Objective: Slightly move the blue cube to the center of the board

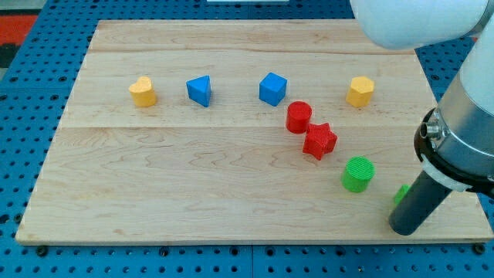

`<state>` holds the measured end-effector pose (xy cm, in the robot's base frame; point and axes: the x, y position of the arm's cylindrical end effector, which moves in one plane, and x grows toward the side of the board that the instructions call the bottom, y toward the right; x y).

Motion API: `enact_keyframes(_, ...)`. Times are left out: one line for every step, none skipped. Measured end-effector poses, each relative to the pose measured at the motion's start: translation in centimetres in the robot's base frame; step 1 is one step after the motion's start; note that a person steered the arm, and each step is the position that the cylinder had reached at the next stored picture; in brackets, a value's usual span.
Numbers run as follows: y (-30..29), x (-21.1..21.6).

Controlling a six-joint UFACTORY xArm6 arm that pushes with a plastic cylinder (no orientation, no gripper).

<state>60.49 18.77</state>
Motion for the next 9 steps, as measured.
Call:
enact_keyframes(0.3, 0.0)
enact_keyframes(-0.2, 1.4)
enact_keyframes(0.2, 1.4)
enact_keyframes(3.6, 1.4)
enact_keyframes(6.2, 1.3)
enact_keyframes(6.2, 0.0)
enact_keyframes(5.6, -9.1)
enact_keyframes(4.6, -18.2)
enact_keyframes(-2.1, -22.1)
